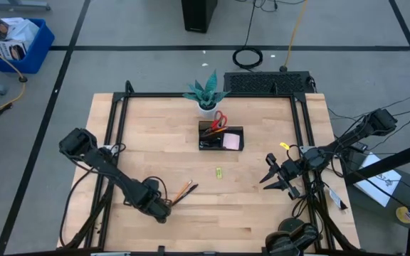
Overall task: Pick and place office supplies into organizer
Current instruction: Put the black pen into the black desk organizer
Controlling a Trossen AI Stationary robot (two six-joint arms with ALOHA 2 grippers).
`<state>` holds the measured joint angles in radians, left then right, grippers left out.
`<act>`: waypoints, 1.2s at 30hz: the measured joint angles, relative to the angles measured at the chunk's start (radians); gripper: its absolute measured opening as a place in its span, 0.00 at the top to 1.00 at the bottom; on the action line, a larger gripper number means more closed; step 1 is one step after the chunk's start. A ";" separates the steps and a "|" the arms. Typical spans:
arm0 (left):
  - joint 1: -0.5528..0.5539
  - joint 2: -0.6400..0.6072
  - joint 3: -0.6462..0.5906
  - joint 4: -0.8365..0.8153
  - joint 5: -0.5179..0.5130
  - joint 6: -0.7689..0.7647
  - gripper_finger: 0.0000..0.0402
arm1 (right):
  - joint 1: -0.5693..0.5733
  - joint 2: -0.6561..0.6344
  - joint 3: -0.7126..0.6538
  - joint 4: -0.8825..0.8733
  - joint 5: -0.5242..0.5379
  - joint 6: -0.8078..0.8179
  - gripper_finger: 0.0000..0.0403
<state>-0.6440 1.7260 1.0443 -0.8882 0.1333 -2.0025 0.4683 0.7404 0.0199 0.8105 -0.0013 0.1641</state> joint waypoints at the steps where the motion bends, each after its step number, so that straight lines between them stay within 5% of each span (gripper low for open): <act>1: 0.000 0.000 -0.005 0.002 -0.001 0.001 0.54 | 0.000 0.000 0.000 0.000 0.000 0.000 0.75; 36: 0.021 -0.003 -0.098 0.109 0.014 0.017 0.54 | 0.000 0.000 0.000 0.000 0.000 0.000 0.75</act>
<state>-0.6229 1.7233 0.9459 -0.7787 0.1469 -1.9854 0.4683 0.7403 0.0200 0.8104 -0.0013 0.1642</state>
